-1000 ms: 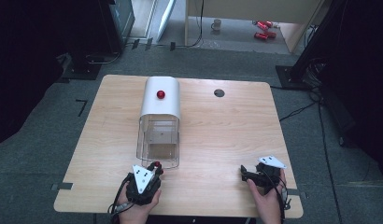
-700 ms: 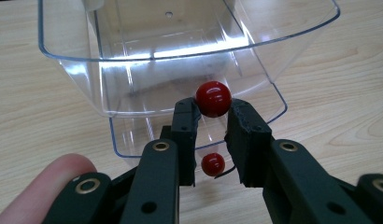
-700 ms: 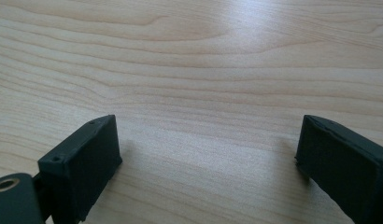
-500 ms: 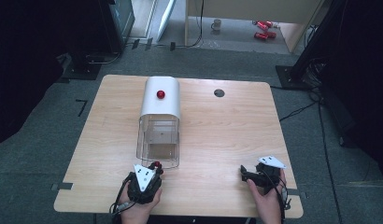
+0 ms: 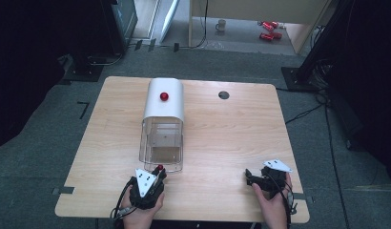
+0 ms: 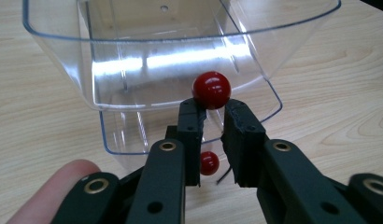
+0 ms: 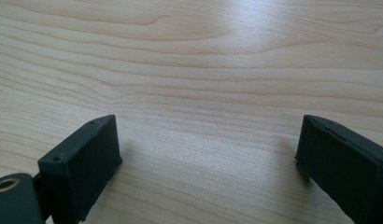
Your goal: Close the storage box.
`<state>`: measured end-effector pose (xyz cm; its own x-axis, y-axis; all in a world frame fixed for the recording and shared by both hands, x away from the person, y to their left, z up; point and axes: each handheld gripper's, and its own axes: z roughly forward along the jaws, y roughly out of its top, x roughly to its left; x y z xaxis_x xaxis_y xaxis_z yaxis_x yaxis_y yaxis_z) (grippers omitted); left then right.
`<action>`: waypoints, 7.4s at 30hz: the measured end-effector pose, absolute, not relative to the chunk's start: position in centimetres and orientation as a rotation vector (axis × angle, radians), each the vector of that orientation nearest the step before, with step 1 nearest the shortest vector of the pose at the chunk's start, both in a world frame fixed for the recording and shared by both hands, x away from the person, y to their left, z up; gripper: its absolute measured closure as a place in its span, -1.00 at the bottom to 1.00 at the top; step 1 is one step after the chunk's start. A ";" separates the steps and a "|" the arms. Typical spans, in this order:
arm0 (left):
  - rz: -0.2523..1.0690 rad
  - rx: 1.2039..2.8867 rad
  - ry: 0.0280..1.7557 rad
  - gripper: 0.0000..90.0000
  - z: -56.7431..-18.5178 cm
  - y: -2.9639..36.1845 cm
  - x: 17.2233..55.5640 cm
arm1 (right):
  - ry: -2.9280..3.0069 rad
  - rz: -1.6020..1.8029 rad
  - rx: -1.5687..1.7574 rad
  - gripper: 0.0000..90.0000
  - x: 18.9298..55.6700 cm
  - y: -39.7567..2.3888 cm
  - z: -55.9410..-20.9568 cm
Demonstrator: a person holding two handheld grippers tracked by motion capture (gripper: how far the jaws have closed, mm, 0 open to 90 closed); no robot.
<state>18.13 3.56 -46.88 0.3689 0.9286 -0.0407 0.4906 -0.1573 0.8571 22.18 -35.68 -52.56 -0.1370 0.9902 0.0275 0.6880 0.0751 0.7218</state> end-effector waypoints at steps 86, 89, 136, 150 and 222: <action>0.704 1.674 1.202 0.68 -43.6 3.6 19.5 | 1.886 0.832 1.654 -0.86 22.2 -35.6 -52.6; 0.708 1.678 1.206 0.68 -43.6 3.6 19.9 | 1.886 0.832 1.653 -0.86 22.2 -35.7 -52.6; 0.721 1.696 1.198 0.50 -43.7 3.4 25.9 | 1.887 0.833 1.653 -0.86 22.2 -35.6 -52.6; 0.636 1.748 1.177 -0.59 -45.5 8.7 22.5 | 1.887 0.833 1.653 -0.86 22.2 -35.6 -52.6; 0.556 1.945 1.232 0.63 -51.0 4.4 19.5 | 1.892 0.836 1.646 -0.86 22.4 -35.4 -52.6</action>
<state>19.51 4.41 -50.99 0.4412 0.8968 -0.0323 0.5690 -0.2517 0.7829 22.35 -35.44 -52.56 -0.1503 0.9882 0.0284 0.6863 0.0836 0.7225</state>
